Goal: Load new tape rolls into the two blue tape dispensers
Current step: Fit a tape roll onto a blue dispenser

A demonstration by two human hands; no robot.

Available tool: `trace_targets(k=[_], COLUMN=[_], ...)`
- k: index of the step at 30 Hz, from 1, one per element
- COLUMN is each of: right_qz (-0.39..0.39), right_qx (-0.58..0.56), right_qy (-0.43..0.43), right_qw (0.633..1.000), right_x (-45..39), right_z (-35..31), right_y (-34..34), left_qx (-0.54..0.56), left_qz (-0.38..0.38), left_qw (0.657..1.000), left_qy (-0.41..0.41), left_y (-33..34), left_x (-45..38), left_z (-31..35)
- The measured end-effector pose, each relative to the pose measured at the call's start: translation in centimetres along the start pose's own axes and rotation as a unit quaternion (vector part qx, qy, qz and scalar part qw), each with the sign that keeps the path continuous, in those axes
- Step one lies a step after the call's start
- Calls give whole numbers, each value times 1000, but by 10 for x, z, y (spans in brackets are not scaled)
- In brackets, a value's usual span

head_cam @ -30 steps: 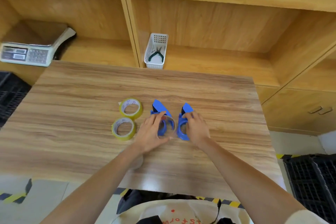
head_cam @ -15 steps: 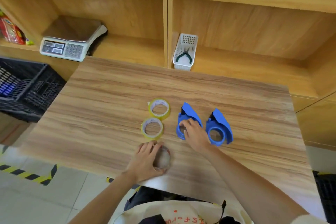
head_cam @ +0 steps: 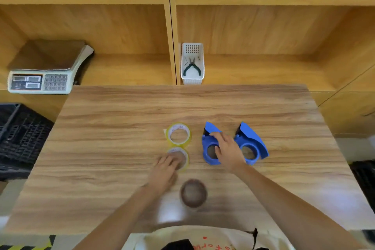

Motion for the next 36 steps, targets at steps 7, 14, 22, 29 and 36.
trace_targets(k=[7, 14, 22, 29, 36], right_qz=[19, 10, 24, -3, -10], right_qx=[-7, -63, -94, -115, -107], right_qy=[66, 98, 111, 105, 124], right_qw=[998, 993, 989, 988, 986], right_x=[25, 27, 20, 17, 11], right_z=[39, 52, 51, 56, 54], right_y=[-3, -3, -6, -3, 1], left_qx=[-78, -118, -118, -104, -71], left_qz=[-99, 64, -30, -75, -96], left_qw=[991, 974, 969, 977, 980], left_qy=[39, 184, 214, 169, 157], left_y=[3, -39, -31, -5, 9], left_x=[-16, -33, -77, -102, -110], left_z=[9, 69, 119, 127, 122])
Point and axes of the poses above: each hand's wrist, its own x-axis away from the middle knuckle, its own y-axis out of the palm, z = x × y, the point moved 7 cm from there along -x, towards the middle knuckle, and after that the axes turned 6 degrees about -z, right-handed, at the moved point
